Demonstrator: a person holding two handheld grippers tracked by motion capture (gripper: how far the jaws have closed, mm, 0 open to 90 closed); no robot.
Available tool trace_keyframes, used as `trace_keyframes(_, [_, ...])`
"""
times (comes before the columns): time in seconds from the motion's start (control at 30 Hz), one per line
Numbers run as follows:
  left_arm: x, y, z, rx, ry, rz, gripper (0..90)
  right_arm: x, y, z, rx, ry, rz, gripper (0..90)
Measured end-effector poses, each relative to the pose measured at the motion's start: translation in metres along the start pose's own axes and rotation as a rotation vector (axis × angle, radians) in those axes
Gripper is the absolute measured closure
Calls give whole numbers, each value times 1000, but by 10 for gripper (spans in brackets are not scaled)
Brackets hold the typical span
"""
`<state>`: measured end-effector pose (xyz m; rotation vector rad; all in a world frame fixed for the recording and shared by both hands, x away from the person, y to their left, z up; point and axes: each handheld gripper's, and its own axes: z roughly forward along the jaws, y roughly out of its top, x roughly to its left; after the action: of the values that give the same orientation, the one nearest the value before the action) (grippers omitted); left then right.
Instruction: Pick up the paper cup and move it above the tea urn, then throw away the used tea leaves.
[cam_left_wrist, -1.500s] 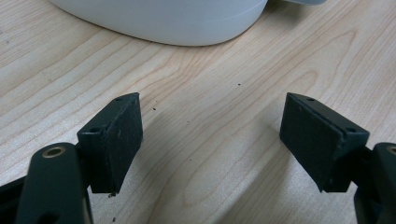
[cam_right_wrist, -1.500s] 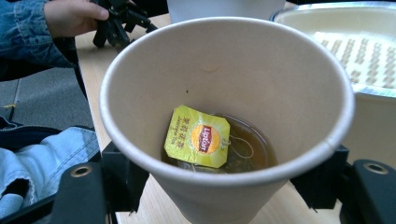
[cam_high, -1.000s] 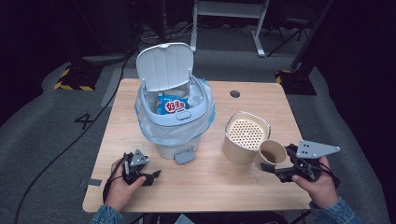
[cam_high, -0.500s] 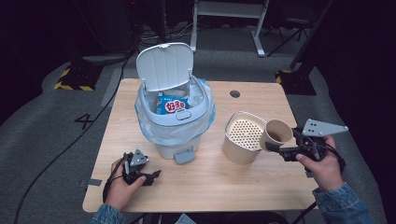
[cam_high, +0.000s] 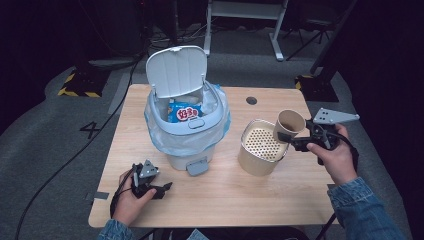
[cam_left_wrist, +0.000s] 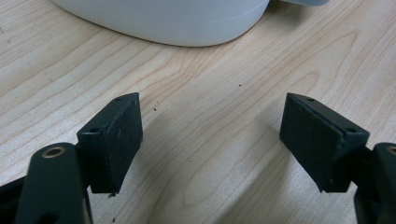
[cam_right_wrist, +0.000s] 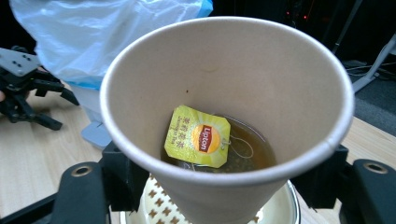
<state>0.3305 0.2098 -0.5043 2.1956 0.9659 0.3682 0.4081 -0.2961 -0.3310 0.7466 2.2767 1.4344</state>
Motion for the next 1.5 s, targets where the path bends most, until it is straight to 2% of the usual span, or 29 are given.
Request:
trace_keyframes(0.2, [0, 0, 0, 0, 0, 0, 217, -6, 1, 17, 25, -14, -16, 305])
trace_keyframes(0.53, [0, 0, 0, 0, 2, 4, 217, -9, 0, 41, 61, -16, -9, 304])
trace_keyframes(0.67, [0, 0, 0, 0, 0, 5, 218, -9, 0, 47, 77, -23, -24, 303])
trace_keyframes(0.8, [0, 0, 0, -1, 1, 3, 219, -8, 1, 48, 87, -41, -63, 304])
trace_keyframes(1.03, [0, 0, 0, -1, 1, 3, 219, -6, 6, 44, 159, -136, -234, 305])
trace_keyframes(1.1, [0, 0, 0, 0, 1, 3, 219, -5, 6, 44, 178, -165, -308, 307])
trace_keyframes(1.2, [0, 0, 0, -1, 0, 3, 219, -2, 7, 44, 231, -218, -454, 309])
trace_keyframes(1.5, [0, 0, 0, -1, 1, 3, 219, 9, 9, 47, 315, -316, -790, 314])
